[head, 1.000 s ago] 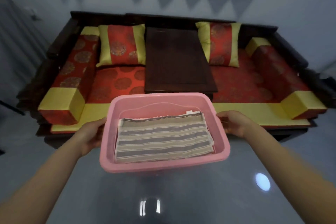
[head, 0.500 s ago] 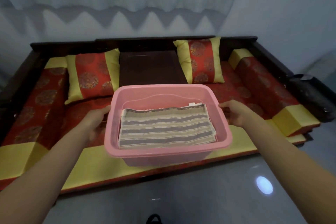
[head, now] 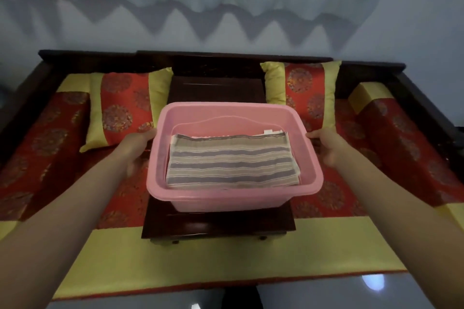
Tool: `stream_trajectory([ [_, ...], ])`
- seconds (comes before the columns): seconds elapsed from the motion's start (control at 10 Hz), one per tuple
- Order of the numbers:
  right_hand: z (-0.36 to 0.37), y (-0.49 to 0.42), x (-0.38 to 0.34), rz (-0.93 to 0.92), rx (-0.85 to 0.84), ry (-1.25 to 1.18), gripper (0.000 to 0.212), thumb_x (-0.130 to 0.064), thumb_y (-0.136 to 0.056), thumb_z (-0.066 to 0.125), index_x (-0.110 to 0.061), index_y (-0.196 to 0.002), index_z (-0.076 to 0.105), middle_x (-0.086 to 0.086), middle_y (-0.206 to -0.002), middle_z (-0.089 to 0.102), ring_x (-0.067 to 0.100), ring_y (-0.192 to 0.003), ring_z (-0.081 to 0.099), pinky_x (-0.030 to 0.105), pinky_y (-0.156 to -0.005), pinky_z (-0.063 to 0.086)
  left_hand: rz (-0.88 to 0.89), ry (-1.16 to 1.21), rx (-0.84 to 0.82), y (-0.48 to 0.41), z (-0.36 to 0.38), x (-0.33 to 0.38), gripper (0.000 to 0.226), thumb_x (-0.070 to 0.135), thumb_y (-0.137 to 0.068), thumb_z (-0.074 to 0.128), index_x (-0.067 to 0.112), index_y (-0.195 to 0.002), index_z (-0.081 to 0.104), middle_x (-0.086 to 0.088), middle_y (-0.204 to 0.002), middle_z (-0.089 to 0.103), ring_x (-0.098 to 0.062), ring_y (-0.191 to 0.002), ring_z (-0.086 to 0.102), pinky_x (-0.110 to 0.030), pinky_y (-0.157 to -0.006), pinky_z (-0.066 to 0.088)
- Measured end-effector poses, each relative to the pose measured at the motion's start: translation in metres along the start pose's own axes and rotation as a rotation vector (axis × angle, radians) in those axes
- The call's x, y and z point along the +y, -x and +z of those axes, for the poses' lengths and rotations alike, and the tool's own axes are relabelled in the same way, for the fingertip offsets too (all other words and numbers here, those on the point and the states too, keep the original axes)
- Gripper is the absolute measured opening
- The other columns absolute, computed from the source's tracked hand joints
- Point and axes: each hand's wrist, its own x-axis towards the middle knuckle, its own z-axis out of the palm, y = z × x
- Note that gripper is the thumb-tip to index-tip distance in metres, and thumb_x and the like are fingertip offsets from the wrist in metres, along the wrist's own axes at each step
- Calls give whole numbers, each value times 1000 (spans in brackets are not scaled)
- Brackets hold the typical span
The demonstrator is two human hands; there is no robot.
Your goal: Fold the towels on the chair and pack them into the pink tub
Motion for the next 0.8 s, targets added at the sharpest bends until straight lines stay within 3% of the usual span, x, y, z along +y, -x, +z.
stream_trajectory([
  [0.1, 15, -35, -9, -8, 7, 0, 9, -9, -85, 52, -10, -77, 57, 4, -69, 52, 19, -63, 49, 31, -58, 43, -24, 7, 59, -29, 8, 4, 29, 36, -93, 53, 10, -92, 65, -7, -88, 63, -25, -87, 57, -41, -88, 47],
  [0.3, 41, -86, -26, -54, 23, 74, 20, -18, -86, 62, -8, -104, 60, 5, -86, 62, 20, -76, 57, 31, -63, 46, -71, 2, 117, -73, 19, 7, 39, 40, -93, 51, 8, -111, 63, -7, -89, 62, -27, -89, 55, -43, -90, 47],
  [0.4, 50, -104, -32, -57, 23, 102, 25, -18, -85, 63, -6, -108, 61, 6, -87, 62, 20, -76, 56, 31, -61, 45, -87, -20, 120, -85, 21, 9, 36, 40, -93, 50, 10, -106, 65, -6, -86, 61, -23, -82, 54, -38, -80, 46],
  [0.6, 54, -119, -36, -96, 37, 219, 18, -19, -85, 60, -9, -99, 60, 5, -88, 60, 20, -75, 54, 30, -61, 41, -77, -19, 92, -101, 21, 14, 28, 40, -93, 51, 17, -89, 66, -6, -85, 63, -24, -83, 56, -41, -85, 47],
  [0.7, 56, -122, -36, -211, 82, 395, 10, -21, -86, 55, -12, -83, 60, 7, -87, 59, 25, -83, 54, 32, -68, 41, -15, -173, 123, -110, 21, 17, 35, 39, -96, 46, 9, -100, 64, -9, -90, 64, -24, -77, 56, -37, -78, 45],
  [0.8, 61, -116, -30, -409, 180, 738, 25, -22, -92, 45, -5, -106, 56, 14, -106, 59, 29, -96, 53, 36, -77, 43, 151, -502, 213, -112, 15, 19, 40, 31, -99, 41, -2, -114, 56, -24, -108, 62, -39, -95, 58, -40, -82, 43],
])
